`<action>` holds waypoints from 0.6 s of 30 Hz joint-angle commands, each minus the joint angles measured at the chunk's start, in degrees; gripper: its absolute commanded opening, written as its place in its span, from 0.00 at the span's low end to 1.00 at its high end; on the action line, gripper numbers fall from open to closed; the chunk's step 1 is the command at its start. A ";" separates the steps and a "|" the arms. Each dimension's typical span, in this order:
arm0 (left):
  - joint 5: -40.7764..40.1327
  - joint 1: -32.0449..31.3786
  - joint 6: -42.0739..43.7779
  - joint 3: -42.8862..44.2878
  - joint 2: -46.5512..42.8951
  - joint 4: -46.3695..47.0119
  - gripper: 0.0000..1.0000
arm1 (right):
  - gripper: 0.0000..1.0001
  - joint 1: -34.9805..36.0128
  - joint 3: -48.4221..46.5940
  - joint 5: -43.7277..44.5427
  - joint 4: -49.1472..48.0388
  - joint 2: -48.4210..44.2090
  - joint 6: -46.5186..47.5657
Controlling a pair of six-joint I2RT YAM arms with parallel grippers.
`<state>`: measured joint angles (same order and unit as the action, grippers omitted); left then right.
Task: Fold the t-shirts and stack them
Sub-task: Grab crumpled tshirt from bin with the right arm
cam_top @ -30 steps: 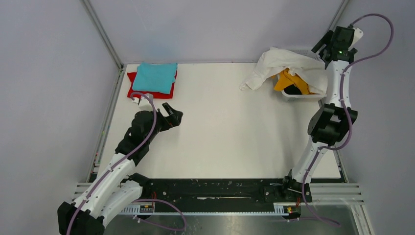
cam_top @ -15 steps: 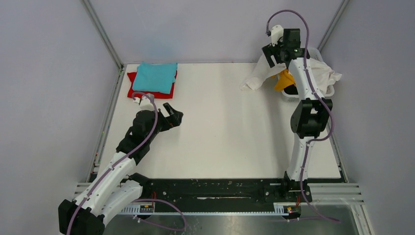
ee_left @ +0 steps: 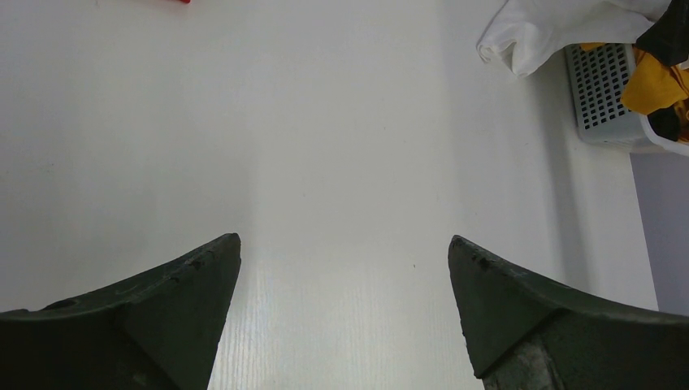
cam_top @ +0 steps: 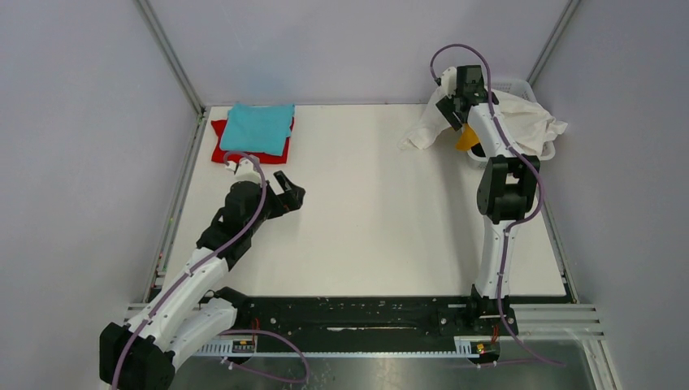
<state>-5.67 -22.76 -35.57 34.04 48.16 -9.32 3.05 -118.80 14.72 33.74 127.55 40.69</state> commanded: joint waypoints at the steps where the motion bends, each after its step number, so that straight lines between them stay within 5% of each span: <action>1: 0.05 0.22 0.93 1.10 0.17 2.99 0.99 | 0.89 0.38 1.38 8.74 -6.55 -5.54 3.12; 18: 0.49 0.18 0.73 1.10 1.86 4.08 0.99 | 0.88 0.07 5.34 17.57 -18.07 -7.28 4.24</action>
<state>-5.63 -22.76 -35.57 34.04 49.45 -8.82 3.05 -113.99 26.11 22.68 123.46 42.65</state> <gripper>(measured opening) 0.989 0.890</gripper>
